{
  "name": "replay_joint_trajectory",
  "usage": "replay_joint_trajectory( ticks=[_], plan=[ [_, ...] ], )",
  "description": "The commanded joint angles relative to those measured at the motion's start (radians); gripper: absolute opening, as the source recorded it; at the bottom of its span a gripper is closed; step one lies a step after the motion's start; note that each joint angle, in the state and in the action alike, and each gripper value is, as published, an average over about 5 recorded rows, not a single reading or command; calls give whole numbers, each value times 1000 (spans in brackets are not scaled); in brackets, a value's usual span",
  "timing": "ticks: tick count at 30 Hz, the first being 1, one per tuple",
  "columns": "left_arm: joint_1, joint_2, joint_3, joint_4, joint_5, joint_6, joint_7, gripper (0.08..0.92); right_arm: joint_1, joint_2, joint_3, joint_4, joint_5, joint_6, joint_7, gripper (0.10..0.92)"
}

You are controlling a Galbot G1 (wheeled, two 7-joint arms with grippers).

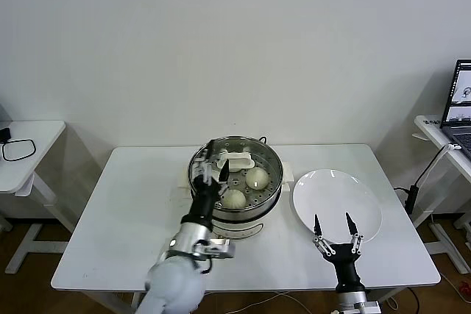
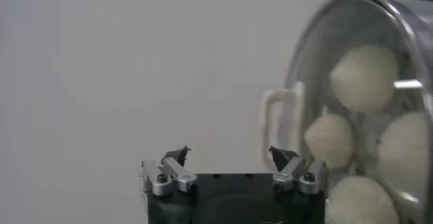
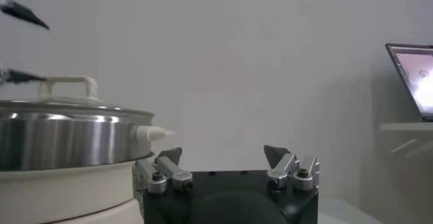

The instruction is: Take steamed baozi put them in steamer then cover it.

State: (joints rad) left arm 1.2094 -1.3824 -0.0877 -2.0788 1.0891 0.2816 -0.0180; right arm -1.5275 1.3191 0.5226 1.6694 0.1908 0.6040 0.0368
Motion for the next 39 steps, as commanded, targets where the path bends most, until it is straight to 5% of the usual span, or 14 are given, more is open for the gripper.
replay_joint_trajectory(
  ticks=[1,10,39],
  plan=[
    [211,-61,-375,-53,-843,-347,-82,823,-6,-5,11,73,43,-81,5,823],
    [249,-98,-469,28,-966,-384,41,823,-15,-10,28,179,91,-169,10,823],
    [331,-104,-463,7,-982,-388,57,823,-55,-2,11,272,38,-221,34,823]
  ],
)
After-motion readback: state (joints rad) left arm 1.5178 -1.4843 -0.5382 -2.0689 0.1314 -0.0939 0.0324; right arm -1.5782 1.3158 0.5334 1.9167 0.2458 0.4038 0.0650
